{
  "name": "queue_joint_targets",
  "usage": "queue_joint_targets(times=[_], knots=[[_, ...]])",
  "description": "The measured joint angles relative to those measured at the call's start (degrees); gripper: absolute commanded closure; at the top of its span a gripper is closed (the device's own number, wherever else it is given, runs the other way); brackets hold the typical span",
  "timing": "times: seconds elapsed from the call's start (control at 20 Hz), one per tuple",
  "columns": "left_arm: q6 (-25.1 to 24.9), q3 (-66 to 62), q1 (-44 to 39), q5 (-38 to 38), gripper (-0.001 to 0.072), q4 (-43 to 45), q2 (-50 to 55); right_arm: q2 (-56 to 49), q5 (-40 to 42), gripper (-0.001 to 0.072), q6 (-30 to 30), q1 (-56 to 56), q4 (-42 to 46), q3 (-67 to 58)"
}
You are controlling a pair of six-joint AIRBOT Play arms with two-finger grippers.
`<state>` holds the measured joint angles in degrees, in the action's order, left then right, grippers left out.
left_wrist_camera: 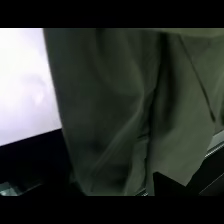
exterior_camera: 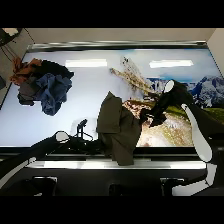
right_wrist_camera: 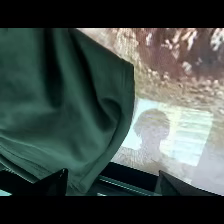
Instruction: Fold the shirts.
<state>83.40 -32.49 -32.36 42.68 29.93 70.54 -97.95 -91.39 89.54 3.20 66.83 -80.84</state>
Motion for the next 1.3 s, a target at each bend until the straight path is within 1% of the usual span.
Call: queue_joint_targets(times=[0.05,0.1,0.15,0.25,0.3,0.35,0.45,0.55,0.65,0.8,0.95,1.05,1.2,1.3], knots=[[-0.8,-0.6,-0.3,-1.0,0.0318,-1.8,1.1,-0.7,0.5,0.0036,0.0,0.0,-0.4,0.5],[-1.4,-1.4,-0.6,-1.7,0.036,-3.1,2.4,-1.3,0.9,0.0036,0.0,0.0,-0.7,1.2],[-1.8,-2.2,-0.9,-2.3,0.048,-4.3,3.6,-1.9,1.8,0.0036,0.0,0.0,-1.2,1.8],[-2.0,-3.7,-1.0,-2.9,0.0682,-5.6,5.9,-3.1,3.7,0.0038,0.1,-0.1,-3.1,3.1],[-2.1,-4.2,-1.1,-3.0,0.0683,-6.0,6.8,-3.6,4.6,0.0064,0.4,-0.1,-4.2,3.5],[-2.1,-4.6,-1.2,-2.9,0.0684,-6.4,7.4,-4.0,5.2,0.0222,0.8,-0.1,-5.4,3.8],[-2.2,-5.0,-1.0,-2.5,0.0686,-6.5,8.1,-5.0,7.0,0.0658,1.6,-0.1,-6.8,4.2],[-2.3,-5.3,-0.3,-1.4,0.0687,-5.1,7.9,-5.5,8.2,0.0669,2.3,-0.1,-8.0,4.4],[-2.2,-5.4,1.2,0.4,0.0687,-1.5,5.9,-4.9,8.9,0.0669,1.2,-0.2,-8.4,4.3],[2.0,-6.8,7.2,3.7,0.0688,9.3,-2.6,0.1,10.4,0.0668,-1.6,-2.1,-8.4,1.6],[7.8,-13.8,18.3,7.3,0.0687,22.4,-15.1,9.6,14.8,0.0667,-3.1,-6.4,-8.1,-5.2],[10.3,-21.2,27.6,8.7,0.0687,28.2,-22.8,17.8,20.3,0.0667,-3.5,-9.8,-7.9,-9.7],[11.8,-33.1,40.9,9.6,0.0686,32.2,-31.3,30.6,28.0,0.0667,-3.8,-13.4,-7.8,-13.3],[12.6,-40.3,47.6,9.9,0.0685,33.3,-34.7,38.2,30.3,0.0667,-3.9,-14.6,-7.5,-14.4]])
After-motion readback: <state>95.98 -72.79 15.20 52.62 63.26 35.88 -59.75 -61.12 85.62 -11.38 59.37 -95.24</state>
